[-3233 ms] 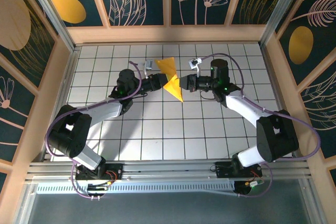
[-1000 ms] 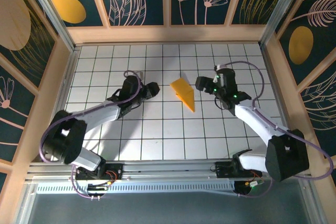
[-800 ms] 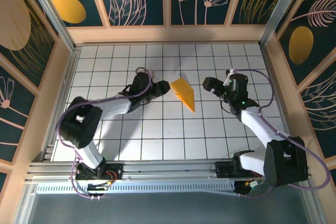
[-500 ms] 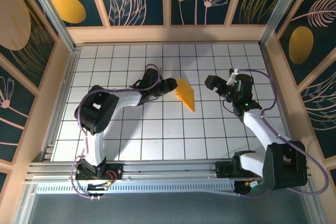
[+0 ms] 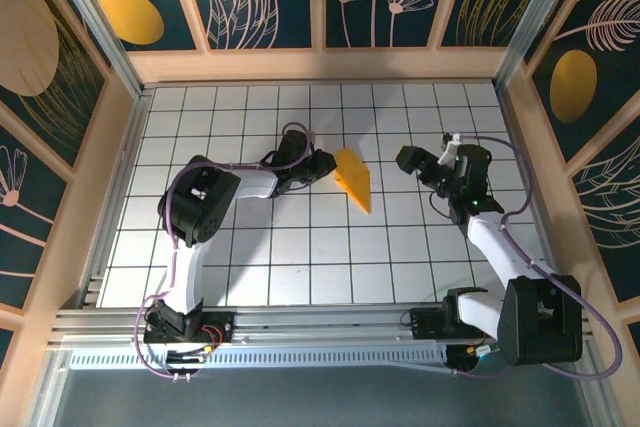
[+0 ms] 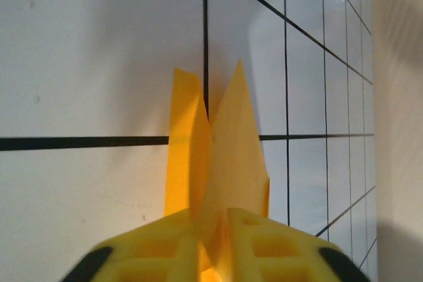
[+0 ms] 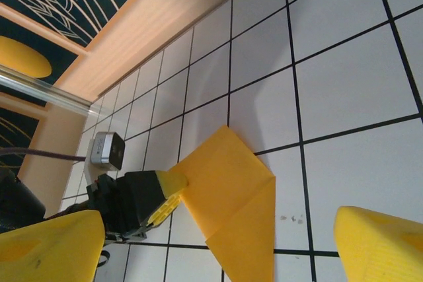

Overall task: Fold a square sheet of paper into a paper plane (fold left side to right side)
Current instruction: Pick up the paper from the center of the table.

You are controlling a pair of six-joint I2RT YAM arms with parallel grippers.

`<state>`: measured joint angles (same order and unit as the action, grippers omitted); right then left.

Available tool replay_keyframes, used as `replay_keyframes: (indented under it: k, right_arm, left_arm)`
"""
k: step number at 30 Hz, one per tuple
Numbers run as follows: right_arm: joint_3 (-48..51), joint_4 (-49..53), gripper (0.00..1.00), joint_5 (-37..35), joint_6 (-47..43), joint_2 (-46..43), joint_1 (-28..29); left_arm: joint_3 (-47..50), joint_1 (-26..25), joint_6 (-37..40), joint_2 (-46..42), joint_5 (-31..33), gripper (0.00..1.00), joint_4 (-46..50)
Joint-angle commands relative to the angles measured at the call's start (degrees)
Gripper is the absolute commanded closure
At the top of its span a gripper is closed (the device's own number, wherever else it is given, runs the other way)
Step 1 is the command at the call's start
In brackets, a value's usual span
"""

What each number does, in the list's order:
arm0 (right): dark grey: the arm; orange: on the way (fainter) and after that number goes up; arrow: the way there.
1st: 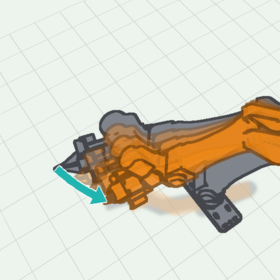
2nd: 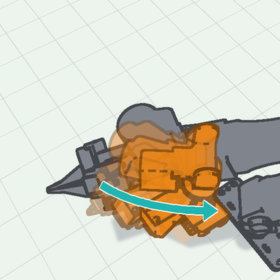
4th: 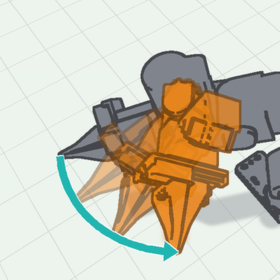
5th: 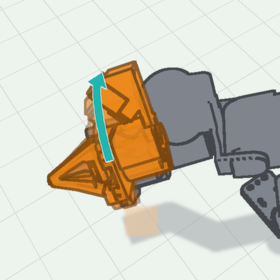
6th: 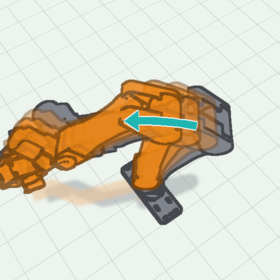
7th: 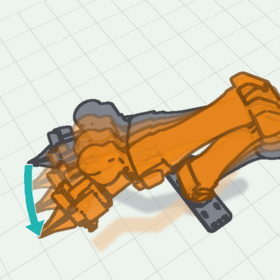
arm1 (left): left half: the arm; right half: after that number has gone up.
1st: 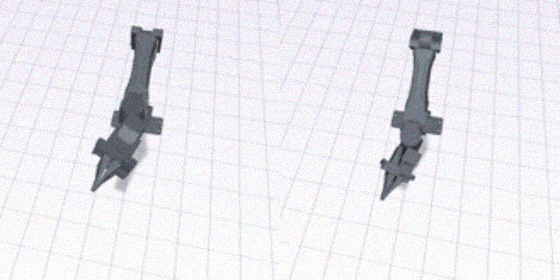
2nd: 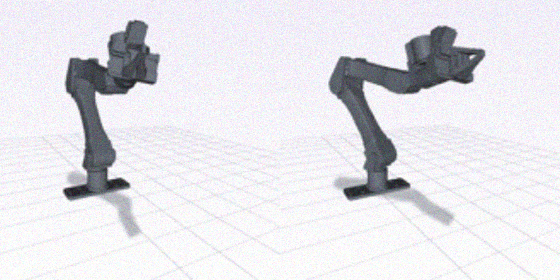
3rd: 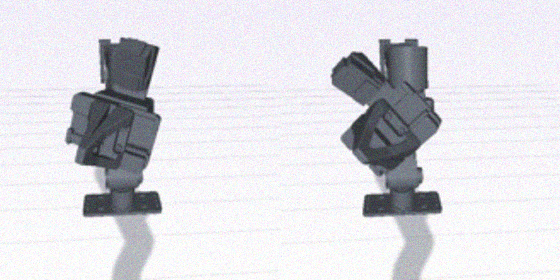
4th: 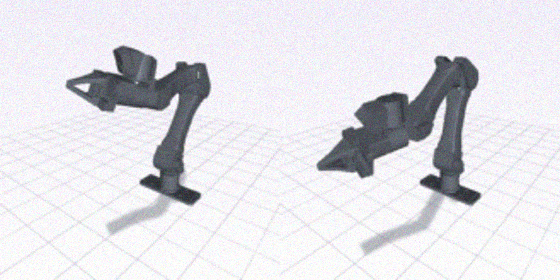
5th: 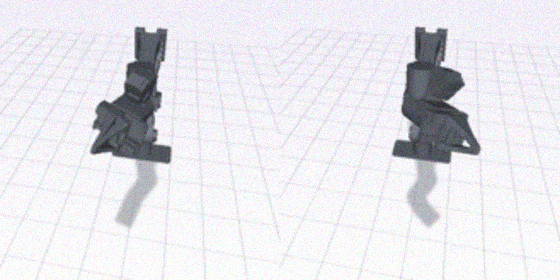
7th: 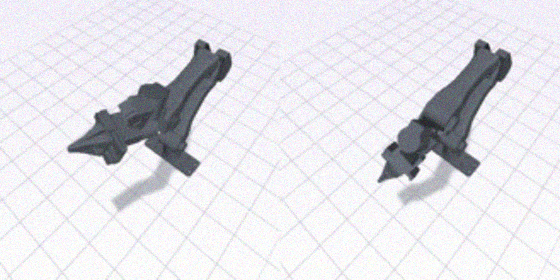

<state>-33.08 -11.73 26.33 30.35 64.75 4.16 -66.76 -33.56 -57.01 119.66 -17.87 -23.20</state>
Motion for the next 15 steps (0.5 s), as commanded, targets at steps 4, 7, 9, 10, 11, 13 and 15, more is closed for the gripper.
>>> replay_keyframes:
  k: [4,7,9,10,11,13,15]
  right_arm:
    - [0.48,-3.30,0.13,9.80,-3.76,-0.16,-2.15]
    - [-0.07,-3.39,0.13,15.26,-6.43,1.65,-2.39]
    - [-0.05,-4.24,0.16,19.48,-8.09,3.75,-2.29]
    - [-0.18,-4.34,0.17,20.73,-8.36,4.92,-2.26]
    - [-0.31,-4.76,0.19,22.30,-8.79,6.49,-2.15]
    - [-0.16,-6.91,0.21,25.57,-9.16,9.53,-1.54]
    - [-0.07,-9.03,0.21,27.42,-10.39,12.54,0.33]
  left_arm:
    - [2.22,-0.07,5.63,-3.54,-2.30,0.98,-3.67]
    - [5.50,0.49,10.28,-7.37,-4.84,1.00,-4.63]
    - [8.78,1.02,13.71,-10.54,-7.49,1.00,-6.32]
    - [10.20,1.19,15.25,-11.96,-8.68,1.00,-7.13]
    - [12.37,1.29,17.14,-13.57,-10.08,1.00,-7.94]
    - [15.89,1.37,20.59,-16.69,-12.85,1.00,-9.66]
    - [19.51,1.33,23.47,-19.51,-15.20,1.00,-11.25]
